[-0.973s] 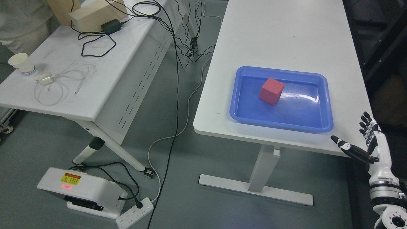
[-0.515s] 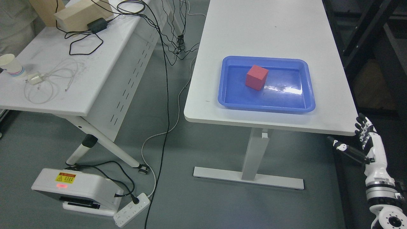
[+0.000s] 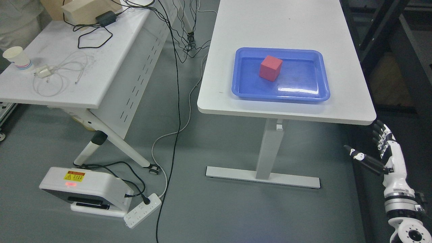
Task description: Pick pink block from left shelf to tray
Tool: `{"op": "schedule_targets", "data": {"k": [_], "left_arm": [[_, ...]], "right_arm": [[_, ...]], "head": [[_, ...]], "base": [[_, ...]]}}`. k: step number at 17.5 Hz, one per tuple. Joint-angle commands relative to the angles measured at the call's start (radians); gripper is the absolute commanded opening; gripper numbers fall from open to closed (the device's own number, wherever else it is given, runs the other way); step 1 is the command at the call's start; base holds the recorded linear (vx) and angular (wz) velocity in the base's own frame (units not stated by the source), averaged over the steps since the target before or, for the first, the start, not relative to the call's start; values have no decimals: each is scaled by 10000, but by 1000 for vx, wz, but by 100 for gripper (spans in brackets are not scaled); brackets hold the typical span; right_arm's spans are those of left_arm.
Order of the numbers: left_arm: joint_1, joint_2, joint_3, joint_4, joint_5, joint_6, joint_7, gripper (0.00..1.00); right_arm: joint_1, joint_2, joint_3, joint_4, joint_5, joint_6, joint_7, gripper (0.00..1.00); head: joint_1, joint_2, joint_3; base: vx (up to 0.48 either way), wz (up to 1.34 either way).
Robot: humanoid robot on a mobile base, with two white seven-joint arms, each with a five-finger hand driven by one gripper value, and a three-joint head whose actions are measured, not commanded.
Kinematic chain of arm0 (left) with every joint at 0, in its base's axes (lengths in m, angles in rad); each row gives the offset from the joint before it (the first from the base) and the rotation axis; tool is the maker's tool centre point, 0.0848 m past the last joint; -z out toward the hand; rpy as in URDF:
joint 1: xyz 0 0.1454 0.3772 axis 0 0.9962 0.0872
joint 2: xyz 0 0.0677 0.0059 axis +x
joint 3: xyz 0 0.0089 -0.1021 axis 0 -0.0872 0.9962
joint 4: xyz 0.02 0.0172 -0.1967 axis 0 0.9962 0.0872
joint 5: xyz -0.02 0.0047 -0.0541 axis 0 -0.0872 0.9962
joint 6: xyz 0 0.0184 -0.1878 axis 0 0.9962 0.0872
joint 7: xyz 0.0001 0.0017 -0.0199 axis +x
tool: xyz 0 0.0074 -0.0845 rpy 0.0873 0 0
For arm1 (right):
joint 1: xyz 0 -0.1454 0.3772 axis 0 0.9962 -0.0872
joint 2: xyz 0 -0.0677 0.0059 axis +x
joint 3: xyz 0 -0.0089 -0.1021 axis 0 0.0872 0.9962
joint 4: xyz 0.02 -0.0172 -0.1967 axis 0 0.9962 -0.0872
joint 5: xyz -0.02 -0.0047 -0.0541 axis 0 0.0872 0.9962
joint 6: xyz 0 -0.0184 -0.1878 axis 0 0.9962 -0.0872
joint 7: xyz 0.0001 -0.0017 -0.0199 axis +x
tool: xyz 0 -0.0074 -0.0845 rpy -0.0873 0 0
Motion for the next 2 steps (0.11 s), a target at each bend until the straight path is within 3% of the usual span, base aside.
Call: {"op": "schedule_targets", "data": {"k": [1, 2], "left_arm": [[-215, 175, 0, -175, -15, -5, -4, 100], [-215, 175, 0, -175, -15, -5, -4, 100]], "right_arm": [[-29, 121, 87, 25, -1, -16, 4, 100], [-29, 136, 102, 25, -1, -16, 4, 100]], "head": [[0, 0, 0], [0, 0, 0]], "base": [[-86, 0], [-58, 6]]}}
